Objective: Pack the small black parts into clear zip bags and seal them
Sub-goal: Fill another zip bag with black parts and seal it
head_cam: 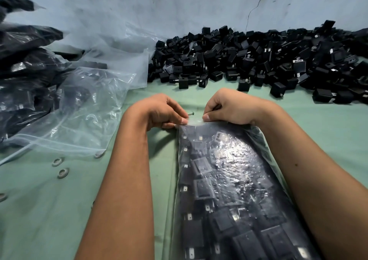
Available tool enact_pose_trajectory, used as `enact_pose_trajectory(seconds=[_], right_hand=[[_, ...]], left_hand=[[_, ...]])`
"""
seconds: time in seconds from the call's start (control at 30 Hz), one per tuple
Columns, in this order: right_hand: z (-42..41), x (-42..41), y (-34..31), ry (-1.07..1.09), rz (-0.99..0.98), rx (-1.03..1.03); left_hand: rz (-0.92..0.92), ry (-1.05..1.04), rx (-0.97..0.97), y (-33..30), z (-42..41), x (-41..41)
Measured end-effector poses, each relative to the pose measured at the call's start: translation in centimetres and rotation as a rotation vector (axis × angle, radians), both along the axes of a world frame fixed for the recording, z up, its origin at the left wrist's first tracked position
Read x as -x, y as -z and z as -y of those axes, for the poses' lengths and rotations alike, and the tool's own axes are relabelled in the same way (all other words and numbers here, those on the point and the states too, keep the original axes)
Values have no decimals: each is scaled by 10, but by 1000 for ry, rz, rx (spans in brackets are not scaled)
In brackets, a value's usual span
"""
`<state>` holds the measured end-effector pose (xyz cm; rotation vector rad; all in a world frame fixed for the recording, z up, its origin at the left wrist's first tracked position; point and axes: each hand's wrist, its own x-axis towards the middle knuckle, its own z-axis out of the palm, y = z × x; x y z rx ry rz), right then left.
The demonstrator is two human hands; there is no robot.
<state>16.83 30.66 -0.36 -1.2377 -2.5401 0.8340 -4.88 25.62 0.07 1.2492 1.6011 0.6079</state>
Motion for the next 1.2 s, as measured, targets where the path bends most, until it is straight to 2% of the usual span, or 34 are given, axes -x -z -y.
enact_pose_trajectory(seconds=[0.23, 0.4, 0.53, 0.7, 1.2], right_hand=[[6, 11, -7, -44, 139, 8], [5, 40, -18, -182, 201, -9], [0, 58, -14, -198, 136, 35], [-4, 53, -7, -159, 43, 113], [-6, 33, -4, -188, 74, 109]], left_hand=[[35, -57, 40, -7, 6, 7], [-87, 50, 11, -8, 9, 11], [-90, 36, -89, -4, 10, 13], [-32, 22, -104, -1, 12, 14], [22, -16, -70, -1, 12, 11]])
